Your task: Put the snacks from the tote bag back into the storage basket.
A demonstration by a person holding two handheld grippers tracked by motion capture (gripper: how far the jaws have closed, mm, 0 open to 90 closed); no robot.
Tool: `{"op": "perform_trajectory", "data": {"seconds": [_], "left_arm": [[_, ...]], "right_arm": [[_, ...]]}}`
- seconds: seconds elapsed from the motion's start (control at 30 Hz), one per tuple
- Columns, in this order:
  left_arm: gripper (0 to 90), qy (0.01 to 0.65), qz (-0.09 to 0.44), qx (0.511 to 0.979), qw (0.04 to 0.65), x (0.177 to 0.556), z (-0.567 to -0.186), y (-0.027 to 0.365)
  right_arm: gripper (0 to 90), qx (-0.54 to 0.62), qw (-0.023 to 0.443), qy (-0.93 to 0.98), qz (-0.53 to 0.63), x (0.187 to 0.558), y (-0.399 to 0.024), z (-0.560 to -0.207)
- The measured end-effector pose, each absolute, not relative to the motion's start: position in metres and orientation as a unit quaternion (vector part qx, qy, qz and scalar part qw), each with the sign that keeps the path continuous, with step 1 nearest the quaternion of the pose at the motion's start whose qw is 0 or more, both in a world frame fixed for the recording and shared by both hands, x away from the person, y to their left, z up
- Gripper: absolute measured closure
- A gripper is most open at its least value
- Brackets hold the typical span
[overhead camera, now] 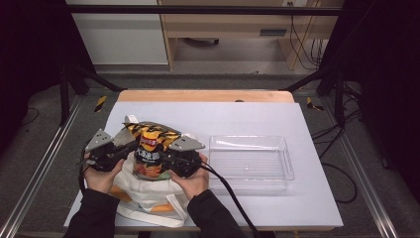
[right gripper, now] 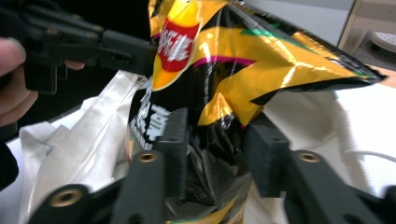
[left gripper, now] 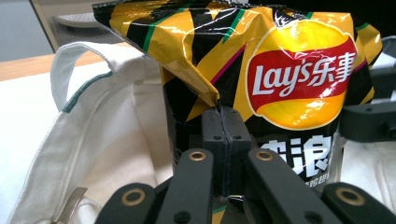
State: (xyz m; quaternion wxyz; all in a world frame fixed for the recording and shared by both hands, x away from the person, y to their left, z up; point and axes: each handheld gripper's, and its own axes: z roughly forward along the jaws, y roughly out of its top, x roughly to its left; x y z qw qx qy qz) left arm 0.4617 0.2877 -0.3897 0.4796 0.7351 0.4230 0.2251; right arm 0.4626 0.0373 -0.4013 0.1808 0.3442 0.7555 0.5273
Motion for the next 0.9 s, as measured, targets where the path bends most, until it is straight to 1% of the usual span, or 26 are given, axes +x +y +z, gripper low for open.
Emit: {"op": "perform_trajectory", "data": {"seconds": [0.1, 0.13, 0.33, 0.4, 0.5, 0.63, 0.7, 0.77, 0.83, 0.87, 0.9], "left_arm": [[90.0, 0.425, 0.23, 0.731, 0.482, 0.454, -0.389, 0.289], [90.0, 0.424, 0.232, 0.731, 0.482, 0.451, -0.388, 0.29], [90.0, 0.423, 0.241, 0.728, 0.483, 0.429, -0.388, 0.292], [90.0, 0.421, 0.245, 0.73, 0.479, 0.426, -0.388, 0.29], [90.0, 0.422, 0.246, 0.729, 0.479, 0.425, -0.388, 0.291], [88.2, 0.425, 0.243, 0.726, 0.482, 0.427, -0.387, 0.293], [81.8, 0.427, 0.246, 0.724, 0.483, 0.429, -0.385, 0.295], [69.3, 0.429, 0.25, 0.718, 0.488, 0.431, -0.383, 0.297], [55.5, 0.432, 0.25, 0.71, 0.497, 0.435, -0.381, 0.298], [50.2, 0.432, 0.248, 0.708, 0.501, 0.437, -0.381, 0.299], [47.2, 0.431, 0.247, 0.707, 0.504, 0.439, -0.381, 0.299]], "right_arm": [[41.7, 0.356, 0.188, 0.74, 0.539, 0.463, 0.033, -0.398], [40.5, 0.36, 0.186, 0.735, 0.543, 0.464, 0.032, -0.396], [41.0, 0.356, 0.16, 0.726, 0.566, 0.464, 0.034, -0.391], [44.6, 0.348, 0.16, 0.73, 0.567, 0.462, 0.037, -0.389], [59.1, 0.341, 0.163, 0.738, 0.559, 0.459, 0.04, -0.386], [71.1, 0.336, 0.158, 0.743, 0.557, 0.457, 0.039, -0.386], [76.6, 0.333, 0.162, 0.746, 0.553, 0.456, 0.04, -0.386], [80.2, 0.327, 0.162, 0.75, 0.552, 0.456, 0.039, -0.386], [81.5, 0.321, 0.163, 0.753, 0.551, 0.456, 0.039, -0.386], [81.8, 0.318, 0.163, 0.754, 0.551, 0.455, 0.039, -0.387], [82.0, 0.316, 0.164, 0.755, 0.551, 0.455, 0.038, -0.387]]}}
